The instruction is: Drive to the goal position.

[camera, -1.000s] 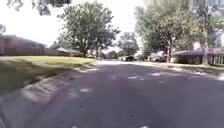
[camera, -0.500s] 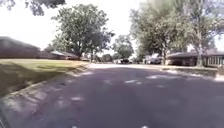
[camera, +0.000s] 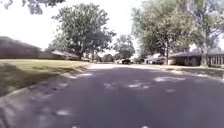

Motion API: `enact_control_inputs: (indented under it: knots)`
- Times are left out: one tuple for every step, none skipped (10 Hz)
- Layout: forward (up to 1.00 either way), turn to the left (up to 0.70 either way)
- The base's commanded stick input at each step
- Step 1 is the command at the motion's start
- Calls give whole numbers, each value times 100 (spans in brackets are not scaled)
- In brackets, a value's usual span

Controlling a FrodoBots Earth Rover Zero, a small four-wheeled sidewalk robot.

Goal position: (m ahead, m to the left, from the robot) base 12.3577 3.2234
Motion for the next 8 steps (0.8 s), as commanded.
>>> enact_control_inputs:
  knots:
    - [100,0]
    - [100,0]
    - [100,0]
    - [100,0]
    - [100,0]
    - [100,8]
    - [100,32]
    - [100,40]
